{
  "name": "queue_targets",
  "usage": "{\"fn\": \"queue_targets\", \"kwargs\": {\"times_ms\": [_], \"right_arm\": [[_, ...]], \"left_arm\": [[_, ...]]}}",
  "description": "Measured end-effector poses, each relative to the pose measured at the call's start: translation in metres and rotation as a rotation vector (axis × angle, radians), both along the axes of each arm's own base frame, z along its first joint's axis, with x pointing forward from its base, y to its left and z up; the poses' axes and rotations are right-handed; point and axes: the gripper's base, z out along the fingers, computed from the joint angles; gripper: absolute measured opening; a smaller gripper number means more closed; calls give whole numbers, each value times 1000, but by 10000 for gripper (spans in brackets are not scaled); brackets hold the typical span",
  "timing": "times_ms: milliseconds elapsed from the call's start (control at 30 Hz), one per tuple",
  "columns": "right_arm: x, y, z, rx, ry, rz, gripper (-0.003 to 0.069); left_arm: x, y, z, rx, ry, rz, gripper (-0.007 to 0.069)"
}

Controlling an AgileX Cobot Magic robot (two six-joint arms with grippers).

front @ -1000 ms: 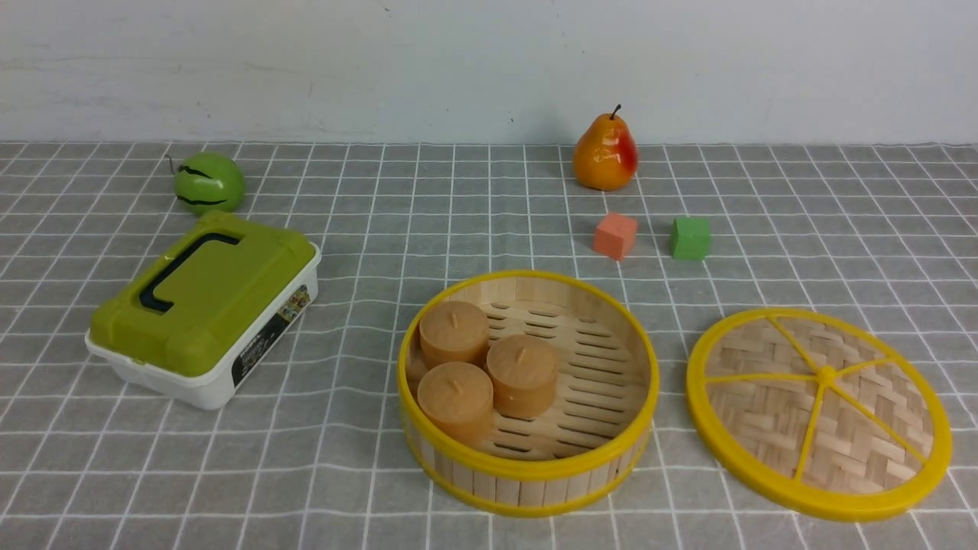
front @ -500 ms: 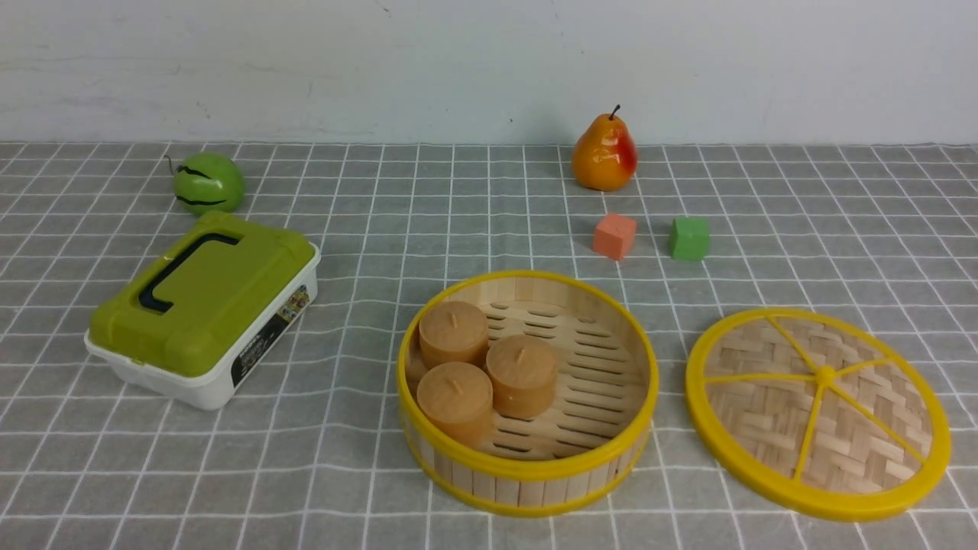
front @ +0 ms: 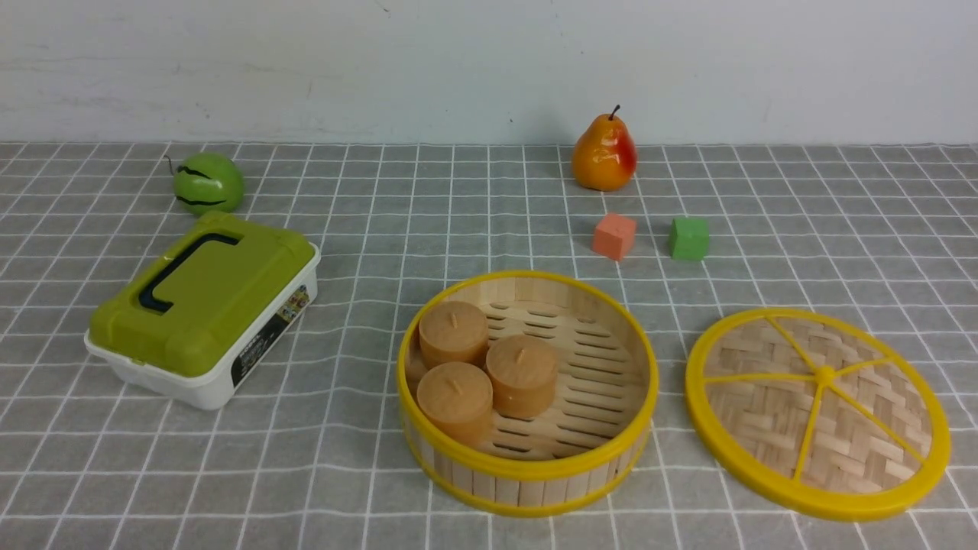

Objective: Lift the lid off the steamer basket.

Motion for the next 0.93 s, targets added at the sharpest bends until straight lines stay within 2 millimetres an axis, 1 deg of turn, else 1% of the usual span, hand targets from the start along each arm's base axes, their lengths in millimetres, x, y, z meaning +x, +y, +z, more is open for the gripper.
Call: {"fn": "queue_targets", "kwargs": {"times_ms": [933], "right_arm": [[0, 0, 0, 0, 0, 0, 119]], "left_arm": [[0, 0, 0, 0, 0, 0, 239]]}}
